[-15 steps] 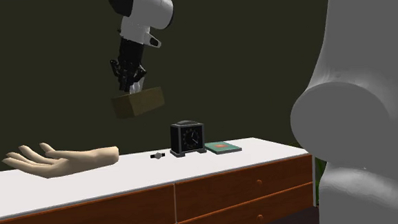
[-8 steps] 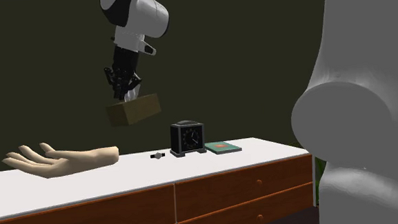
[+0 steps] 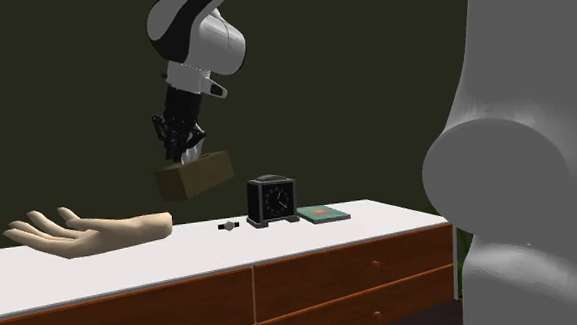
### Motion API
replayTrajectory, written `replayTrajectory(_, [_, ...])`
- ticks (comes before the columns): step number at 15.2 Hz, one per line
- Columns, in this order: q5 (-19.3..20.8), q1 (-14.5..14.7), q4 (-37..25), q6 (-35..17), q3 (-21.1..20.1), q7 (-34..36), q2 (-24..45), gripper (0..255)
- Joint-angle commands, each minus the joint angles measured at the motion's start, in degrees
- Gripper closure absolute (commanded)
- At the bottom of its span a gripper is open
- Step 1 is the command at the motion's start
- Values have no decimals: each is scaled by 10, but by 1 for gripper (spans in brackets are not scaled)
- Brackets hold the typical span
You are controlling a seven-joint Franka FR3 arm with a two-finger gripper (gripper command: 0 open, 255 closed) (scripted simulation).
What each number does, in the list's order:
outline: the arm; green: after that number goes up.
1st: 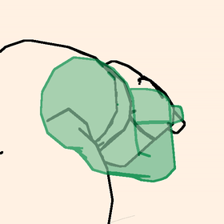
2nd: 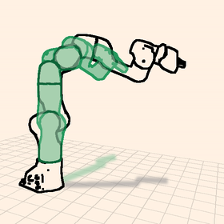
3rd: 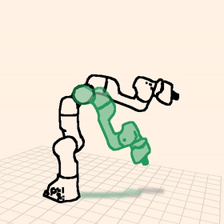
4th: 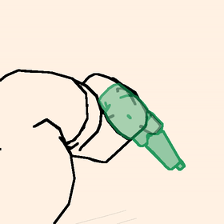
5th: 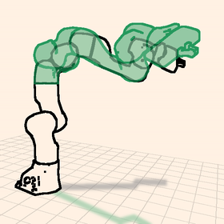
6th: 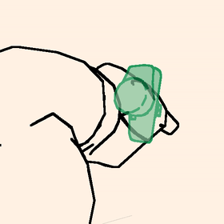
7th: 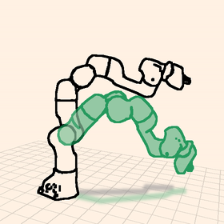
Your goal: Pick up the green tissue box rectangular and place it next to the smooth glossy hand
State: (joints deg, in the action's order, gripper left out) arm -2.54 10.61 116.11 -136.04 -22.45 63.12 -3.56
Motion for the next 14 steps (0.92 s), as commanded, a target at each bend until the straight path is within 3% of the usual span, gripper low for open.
replayTrajectory(1, [1,0,12,-15,0,0,3,255])
replayTrajectory(14, [23,1,74,-113,-3,15,42,255])
